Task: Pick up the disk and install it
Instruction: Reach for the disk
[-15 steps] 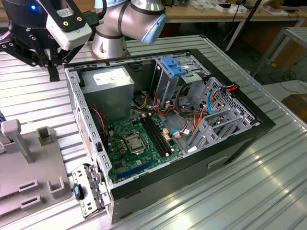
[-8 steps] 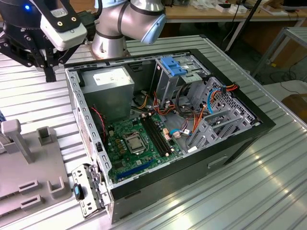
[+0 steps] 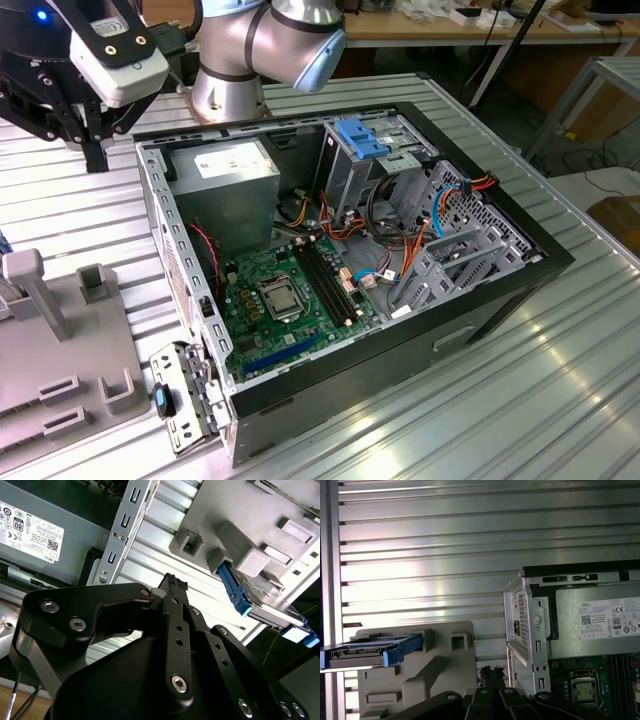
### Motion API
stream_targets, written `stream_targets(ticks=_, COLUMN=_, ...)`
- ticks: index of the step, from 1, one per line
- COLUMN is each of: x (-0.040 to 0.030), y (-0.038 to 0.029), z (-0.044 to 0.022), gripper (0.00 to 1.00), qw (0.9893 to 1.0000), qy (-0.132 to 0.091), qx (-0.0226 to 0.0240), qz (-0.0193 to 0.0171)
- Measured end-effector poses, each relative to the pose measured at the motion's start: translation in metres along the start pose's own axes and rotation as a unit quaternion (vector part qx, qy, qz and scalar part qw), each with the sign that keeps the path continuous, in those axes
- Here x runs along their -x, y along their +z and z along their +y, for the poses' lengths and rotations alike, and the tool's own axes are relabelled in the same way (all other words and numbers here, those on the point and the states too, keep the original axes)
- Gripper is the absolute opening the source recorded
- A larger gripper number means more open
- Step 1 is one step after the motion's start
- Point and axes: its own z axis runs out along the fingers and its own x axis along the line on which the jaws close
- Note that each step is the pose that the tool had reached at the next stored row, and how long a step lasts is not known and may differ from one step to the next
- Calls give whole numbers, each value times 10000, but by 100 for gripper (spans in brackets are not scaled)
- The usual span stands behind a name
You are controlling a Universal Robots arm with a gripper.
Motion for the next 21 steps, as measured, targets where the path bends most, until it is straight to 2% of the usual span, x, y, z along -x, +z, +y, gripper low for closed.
stream_targets(ticks=8, x=-66, y=-2, z=-5, gripper=11, qw=10000, qy=0, qx=0, qz=0)
stream_targets(ticks=11, x=-130, y=-3, z=-10, gripper=11, qw=10000, qy=0, qx=0, qz=0)
stream_targets(ticks=18, x=-225, y=-5, z=5, gripper=11, qw=10000, qy=0, qx=0, qz=0)
stream_targets(ticks=21, x=-325, y=-6, z=35, gripper=11, qw=10000, qy=0, qx=0, qz=1)
